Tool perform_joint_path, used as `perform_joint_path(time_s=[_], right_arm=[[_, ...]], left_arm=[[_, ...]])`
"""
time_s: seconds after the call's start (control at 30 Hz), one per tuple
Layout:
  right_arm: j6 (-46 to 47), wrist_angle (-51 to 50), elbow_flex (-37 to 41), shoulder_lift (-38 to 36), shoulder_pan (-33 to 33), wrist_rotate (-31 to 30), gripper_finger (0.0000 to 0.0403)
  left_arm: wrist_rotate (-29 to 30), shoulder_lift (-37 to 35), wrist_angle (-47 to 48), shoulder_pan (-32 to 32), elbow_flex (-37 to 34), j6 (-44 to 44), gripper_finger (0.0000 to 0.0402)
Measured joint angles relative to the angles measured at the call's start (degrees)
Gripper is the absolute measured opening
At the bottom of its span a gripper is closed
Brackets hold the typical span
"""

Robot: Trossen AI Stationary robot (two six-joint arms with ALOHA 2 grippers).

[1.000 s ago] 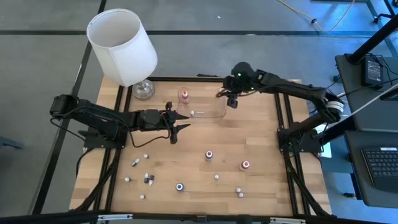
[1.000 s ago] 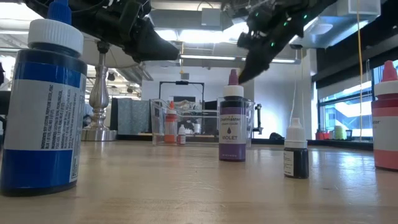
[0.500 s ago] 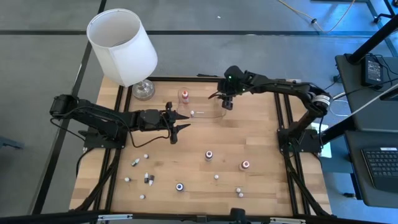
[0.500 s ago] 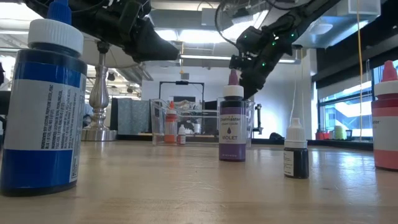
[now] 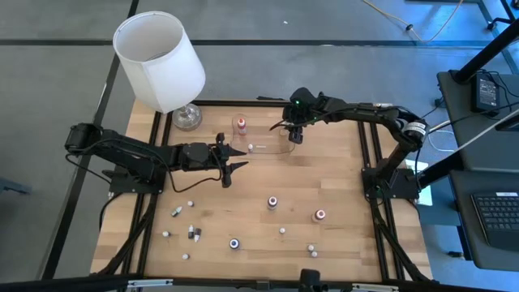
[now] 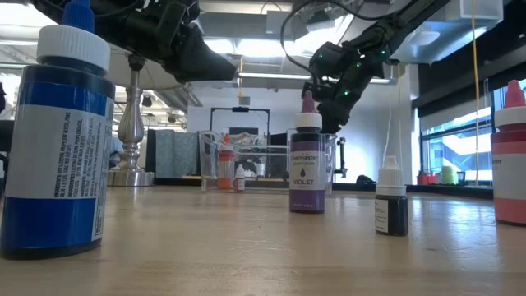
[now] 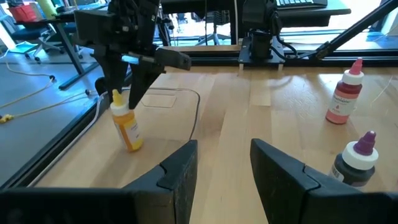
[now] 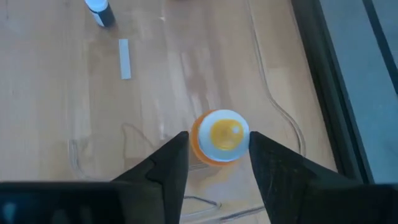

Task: Pick & Place food coloring
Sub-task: Put the large yellow food coloring bottle into the transparent bin, then put the small brown food coloring bottle into the transparent bin

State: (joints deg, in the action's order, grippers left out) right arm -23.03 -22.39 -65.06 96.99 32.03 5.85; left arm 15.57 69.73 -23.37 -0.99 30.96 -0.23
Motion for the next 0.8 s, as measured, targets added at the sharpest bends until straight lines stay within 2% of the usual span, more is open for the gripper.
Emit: perform_joint_path(time_s=[0.2, 0.43, 0.57, 0.67, 0.8], right_arm=[[-0.2, 0.2, 0.0, -1.3, 0.0, -5.7, 0.0173], [0.2, -3.1, -2.5, -7.9, -1.0, -5.8, 0.0174], [0.8, -4.6, -2.7, -13.9, -4.1, -5.7, 0.0174], [1.9, -8.1, -2.7, -18.4, -7.8, -2.9, 0.0174], [4.8, -11.6, 0.0, -24.6, -13.4, 7.1, 0.0174]], left_arm=[[0.0, 0.0, 0.0, 0.0, 0.0, 0.0, 0.0144], [0.0, 0.0, 0.0, 0.0, 0.0, 0.0, 0.0143], [0.0, 0.0, 0.0, 0.0, 0.0, 0.0, 0.0144], [0.0, 0.0, 0.1, 0.0, 0.0, 0.0, 0.0143], [-0.1, 0.0, 0.1, -0.2, 0.0, -1.0, 0.0143]])
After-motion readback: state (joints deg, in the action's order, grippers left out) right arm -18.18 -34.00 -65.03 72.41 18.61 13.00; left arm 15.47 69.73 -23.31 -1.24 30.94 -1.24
